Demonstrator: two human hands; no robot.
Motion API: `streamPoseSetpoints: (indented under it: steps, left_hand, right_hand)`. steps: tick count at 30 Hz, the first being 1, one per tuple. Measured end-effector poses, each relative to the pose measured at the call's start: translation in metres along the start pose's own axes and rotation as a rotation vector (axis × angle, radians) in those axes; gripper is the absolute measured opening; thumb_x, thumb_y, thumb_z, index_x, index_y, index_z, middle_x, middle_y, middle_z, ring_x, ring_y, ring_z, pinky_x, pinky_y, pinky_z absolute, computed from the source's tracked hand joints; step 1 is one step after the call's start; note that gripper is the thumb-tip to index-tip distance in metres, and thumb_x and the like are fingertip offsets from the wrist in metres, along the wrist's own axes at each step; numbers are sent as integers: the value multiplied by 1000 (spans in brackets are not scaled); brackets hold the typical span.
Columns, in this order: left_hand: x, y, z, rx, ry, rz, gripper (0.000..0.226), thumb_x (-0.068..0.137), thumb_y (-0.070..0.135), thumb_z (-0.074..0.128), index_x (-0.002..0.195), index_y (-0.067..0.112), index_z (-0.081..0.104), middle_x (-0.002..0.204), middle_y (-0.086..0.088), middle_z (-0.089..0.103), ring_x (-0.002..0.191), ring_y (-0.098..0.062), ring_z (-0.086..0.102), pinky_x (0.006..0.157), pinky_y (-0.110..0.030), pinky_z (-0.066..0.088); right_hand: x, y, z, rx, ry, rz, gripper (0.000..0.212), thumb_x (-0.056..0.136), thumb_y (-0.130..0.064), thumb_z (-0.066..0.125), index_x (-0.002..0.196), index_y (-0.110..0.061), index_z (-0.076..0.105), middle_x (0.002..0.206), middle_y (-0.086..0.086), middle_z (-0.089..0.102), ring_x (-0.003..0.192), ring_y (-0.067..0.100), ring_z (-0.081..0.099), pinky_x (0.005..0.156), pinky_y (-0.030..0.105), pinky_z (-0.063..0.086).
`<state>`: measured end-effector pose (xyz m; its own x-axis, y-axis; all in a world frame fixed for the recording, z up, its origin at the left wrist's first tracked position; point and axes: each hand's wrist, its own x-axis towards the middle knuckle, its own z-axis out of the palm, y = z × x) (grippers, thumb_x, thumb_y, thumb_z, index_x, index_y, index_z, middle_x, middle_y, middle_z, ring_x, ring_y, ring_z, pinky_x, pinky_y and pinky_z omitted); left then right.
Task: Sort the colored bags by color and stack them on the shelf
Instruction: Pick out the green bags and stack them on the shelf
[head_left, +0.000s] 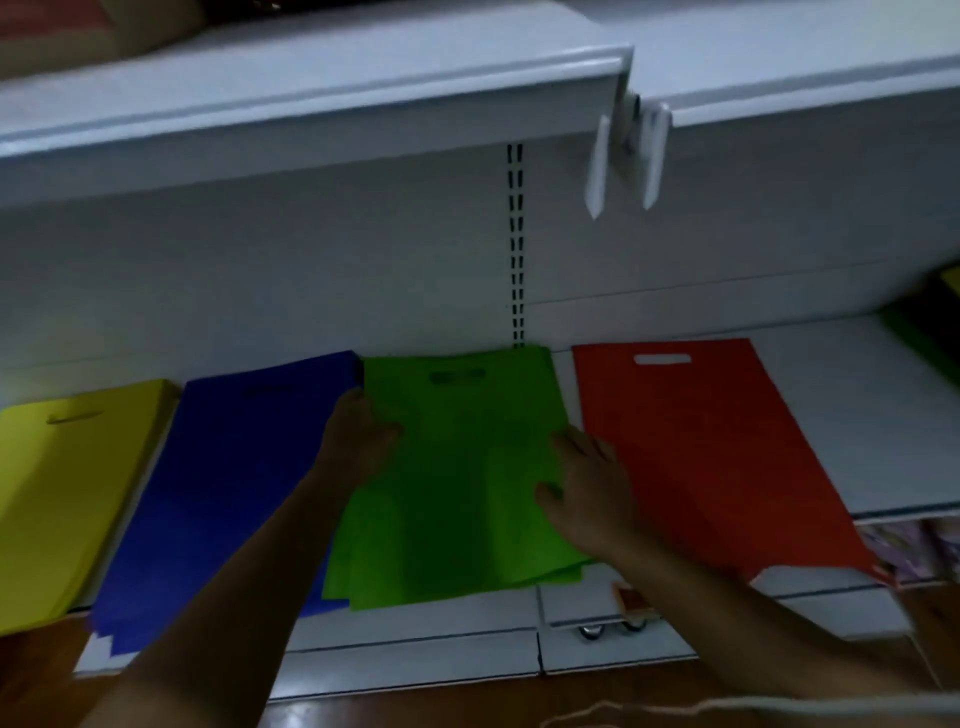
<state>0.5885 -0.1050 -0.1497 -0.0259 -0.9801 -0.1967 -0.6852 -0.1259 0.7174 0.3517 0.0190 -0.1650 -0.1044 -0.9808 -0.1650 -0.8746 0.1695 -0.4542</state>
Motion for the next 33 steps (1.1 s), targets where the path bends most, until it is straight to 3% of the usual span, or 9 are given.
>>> streamPoseSetpoints:
  steps: [3,7,11,14,16,19,25,30,33]
  left_hand:
    - [18,-5,12,-26,-83,65,34,71,8,63,104,2,60,91,-17,65,69,-31,66,54,-47,55]
    - [19,2,21,7,-57,102,43,78,-2,63,116,16,54,100,0,62,79,-8,62,49,-14,48]
    - [18,35,27,32,-5,164,19,85,3,62,96,19,59,96,-4,58,92,-27,62,65,-31,54]
    - [18,76,42,98,-22,210,48,92,21,61,137,13,47,142,-11,41,124,-29,48,86,-30,47]
    - [14,109,57,102,-31,251,58,93,29,60,144,12,39,149,-10,35,130,-27,42,92,-27,42]
    - [2,166,83,137,-56,356,58,93,36,59,142,11,42,147,-12,40,132,-28,42,106,-34,35]
    - [-52,285,154,114,-110,517,55,93,44,55,140,17,45,145,-9,44,130,-26,45,106,-41,40]
    - [-117,374,224,34,-164,578,58,91,45,57,140,17,45,144,-4,46,129,-22,46,107,-34,38]
    - [-151,421,265,22,-202,617,59,92,45,56,142,16,43,145,-4,45,128,-21,46,104,-28,36]
  right_hand:
    - [9,10,7,-82,-44,17,67,97,-44,46,153,-17,19,163,7,0,149,28,-2,121,43,11]
    - [12,20,7,-101,-30,10,69,97,-47,46,154,-21,16,163,7,-8,149,28,-8,120,44,3]
    - [7,31,-12,-43,37,17,73,97,-47,46,155,-23,9,163,3,-4,149,25,-2,119,40,8]
    - [-2,48,-36,-40,89,35,71,98,-46,44,155,-21,11,163,4,1,149,26,3,119,42,14]
    - [-12,66,-55,-46,120,62,70,98,-47,43,154,-20,11,163,3,2,149,25,5,119,40,14]
    - [-32,100,-85,-60,177,107,71,98,-47,43,155,-18,12,163,5,4,148,26,8,119,39,15]
    - [-88,189,-148,-70,261,185,70,99,-47,41,155,-19,10,163,5,1,148,26,9,118,39,14]
    - [-134,264,-203,-130,260,242,68,100,-47,39,155,-21,8,163,3,-1,148,25,8,118,40,17]
    - [-162,305,-231,-154,368,227,69,95,-47,45,152,-12,24,160,12,15,142,33,25,113,44,30]
